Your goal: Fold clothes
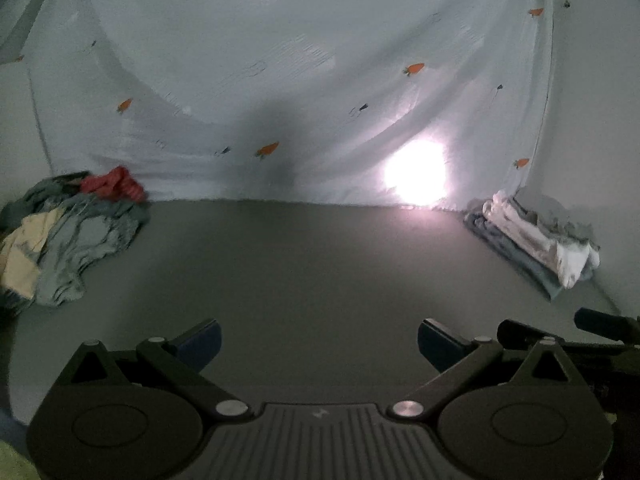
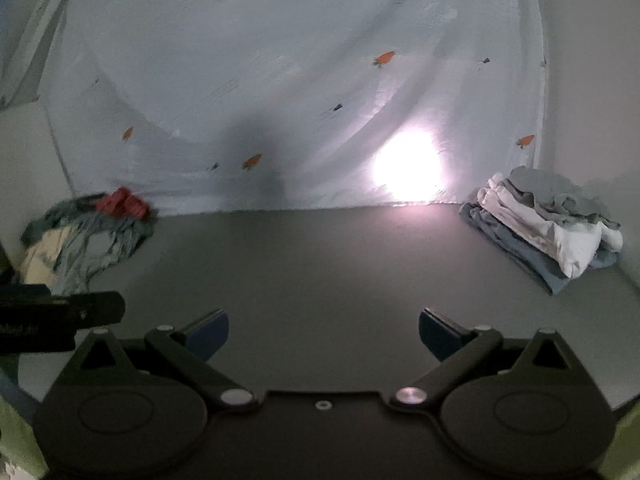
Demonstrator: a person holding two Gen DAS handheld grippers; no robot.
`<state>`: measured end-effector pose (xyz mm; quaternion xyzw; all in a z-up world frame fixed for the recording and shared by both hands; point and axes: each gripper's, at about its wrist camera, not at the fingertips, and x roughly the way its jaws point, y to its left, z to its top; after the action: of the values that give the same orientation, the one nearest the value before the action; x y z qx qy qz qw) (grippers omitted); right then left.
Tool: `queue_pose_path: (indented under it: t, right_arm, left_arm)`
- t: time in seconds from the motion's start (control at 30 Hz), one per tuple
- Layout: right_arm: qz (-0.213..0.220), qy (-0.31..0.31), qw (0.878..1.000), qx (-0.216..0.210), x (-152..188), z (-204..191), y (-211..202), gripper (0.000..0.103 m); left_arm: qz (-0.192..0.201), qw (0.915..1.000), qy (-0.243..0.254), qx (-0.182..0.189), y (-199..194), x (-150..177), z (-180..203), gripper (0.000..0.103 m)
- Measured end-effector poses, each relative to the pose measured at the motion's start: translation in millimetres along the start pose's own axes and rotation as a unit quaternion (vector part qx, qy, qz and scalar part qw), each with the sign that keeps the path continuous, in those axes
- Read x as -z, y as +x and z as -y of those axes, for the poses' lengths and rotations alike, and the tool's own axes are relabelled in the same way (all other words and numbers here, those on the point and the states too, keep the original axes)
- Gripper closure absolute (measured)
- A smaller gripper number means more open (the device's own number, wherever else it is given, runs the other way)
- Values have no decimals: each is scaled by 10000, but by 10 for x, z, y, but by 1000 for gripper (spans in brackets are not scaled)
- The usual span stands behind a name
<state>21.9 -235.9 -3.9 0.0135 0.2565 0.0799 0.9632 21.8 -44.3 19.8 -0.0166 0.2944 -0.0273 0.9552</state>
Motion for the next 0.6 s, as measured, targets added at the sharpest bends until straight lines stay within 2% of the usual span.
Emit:
queue_pose_path:
  t: [0.13,0.23,0.6]
  right_arm:
    - [-205,-70,9997,94,169,-303,-239,0]
    - [-288,-120,9994,157,267,-469,-385,0]
    - [-433,-181,9985,266,477,-819,-573,0]
  left_arm:
    - [-193,9998,-36,-69,-223,224,-250,0]
    - [-258,9996,-91,21,-335,357,-376,0]
    - [-379,9990,-245,42,-634,665,-712,0]
